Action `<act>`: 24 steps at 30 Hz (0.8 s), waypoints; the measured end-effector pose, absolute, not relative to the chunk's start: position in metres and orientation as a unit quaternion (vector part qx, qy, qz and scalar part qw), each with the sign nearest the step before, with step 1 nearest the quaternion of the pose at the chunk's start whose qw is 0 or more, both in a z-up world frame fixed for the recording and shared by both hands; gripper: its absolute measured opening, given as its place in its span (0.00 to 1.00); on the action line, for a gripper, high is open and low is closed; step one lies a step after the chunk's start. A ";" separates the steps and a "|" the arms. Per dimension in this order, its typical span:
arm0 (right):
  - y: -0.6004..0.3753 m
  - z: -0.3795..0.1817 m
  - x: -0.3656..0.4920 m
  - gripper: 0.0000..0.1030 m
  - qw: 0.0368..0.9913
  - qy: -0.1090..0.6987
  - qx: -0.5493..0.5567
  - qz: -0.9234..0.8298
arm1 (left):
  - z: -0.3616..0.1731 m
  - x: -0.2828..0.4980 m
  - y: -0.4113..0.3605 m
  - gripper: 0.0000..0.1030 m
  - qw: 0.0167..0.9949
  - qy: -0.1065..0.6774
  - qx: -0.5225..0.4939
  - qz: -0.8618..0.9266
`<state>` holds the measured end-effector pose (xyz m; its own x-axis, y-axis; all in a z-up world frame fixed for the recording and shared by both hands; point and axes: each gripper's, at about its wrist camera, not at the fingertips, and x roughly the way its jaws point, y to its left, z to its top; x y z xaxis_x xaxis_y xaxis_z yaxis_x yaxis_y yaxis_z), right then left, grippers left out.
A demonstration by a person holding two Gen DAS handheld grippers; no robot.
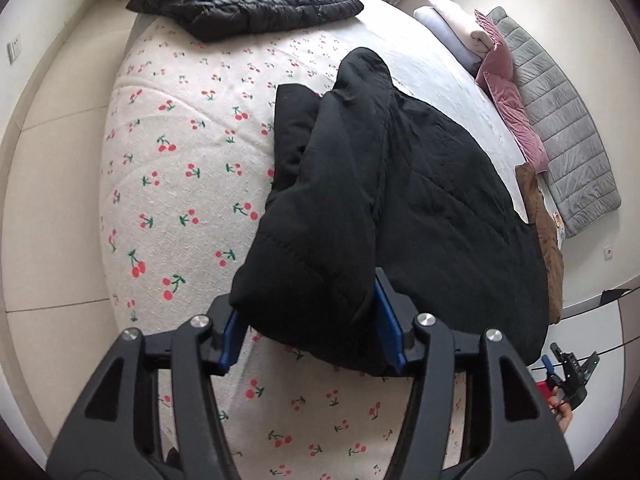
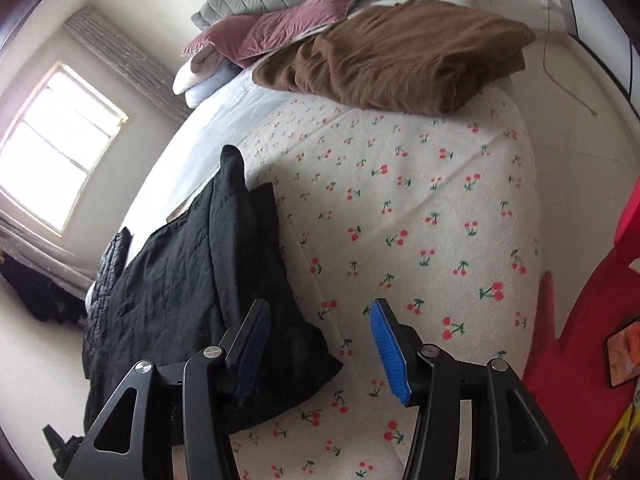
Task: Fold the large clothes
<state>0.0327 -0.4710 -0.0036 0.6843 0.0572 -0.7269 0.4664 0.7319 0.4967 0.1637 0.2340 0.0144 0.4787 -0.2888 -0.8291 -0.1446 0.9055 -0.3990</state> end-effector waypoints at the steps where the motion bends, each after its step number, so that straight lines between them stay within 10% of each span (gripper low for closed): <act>1: -0.468 0.005 0.033 0.52 0.859 0.371 0.333 -0.118 | 0.022 0.163 0.229 0.57 0.843 0.500 -0.195 -0.031; 6: -0.438 0.013 0.073 0.49 0.878 0.390 0.256 -0.104 | 0.054 0.170 0.201 0.58 0.893 0.437 -0.109 0.028; 10: -0.434 -0.009 0.103 0.24 0.871 0.415 0.241 -0.108 | 0.063 0.189 0.188 0.58 0.906 0.418 -0.064 0.009; 24: -0.389 -0.011 0.214 0.34 0.915 0.372 0.135 -0.083 | -0.012 0.379 0.120 0.62 0.894 0.446 0.026 -0.042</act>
<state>0.2143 -0.3887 -0.0112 0.7095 -0.0518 -0.7028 0.2523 0.9499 0.1847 0.3788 0.1195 -0.0119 0.5984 -0.0523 -0.7995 0.0983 0.9951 0.0085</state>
